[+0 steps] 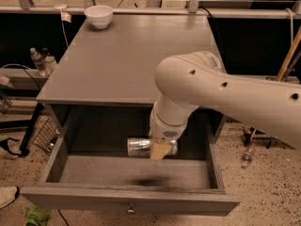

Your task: Place redbull can into top drawer

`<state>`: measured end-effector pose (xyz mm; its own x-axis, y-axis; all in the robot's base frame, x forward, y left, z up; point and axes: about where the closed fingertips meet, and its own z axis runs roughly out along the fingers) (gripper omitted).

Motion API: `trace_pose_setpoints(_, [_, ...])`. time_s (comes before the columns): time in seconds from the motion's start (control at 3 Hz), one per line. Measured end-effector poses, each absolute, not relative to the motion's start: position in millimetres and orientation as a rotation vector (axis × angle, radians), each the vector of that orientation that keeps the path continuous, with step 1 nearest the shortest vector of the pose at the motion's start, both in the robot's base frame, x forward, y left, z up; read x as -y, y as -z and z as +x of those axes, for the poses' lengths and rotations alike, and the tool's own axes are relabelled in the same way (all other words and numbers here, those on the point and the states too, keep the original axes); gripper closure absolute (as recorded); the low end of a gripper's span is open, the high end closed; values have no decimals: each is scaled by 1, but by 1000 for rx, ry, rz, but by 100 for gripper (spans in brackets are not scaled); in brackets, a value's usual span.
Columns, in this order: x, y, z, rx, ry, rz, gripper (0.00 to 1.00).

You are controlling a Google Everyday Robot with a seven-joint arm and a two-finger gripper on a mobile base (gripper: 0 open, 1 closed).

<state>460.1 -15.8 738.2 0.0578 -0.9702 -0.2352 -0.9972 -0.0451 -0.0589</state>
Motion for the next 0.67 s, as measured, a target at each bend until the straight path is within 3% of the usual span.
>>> trace_pose_setpoints(0.67, [6, -699, 474, -1982, -181, -2058, 100])
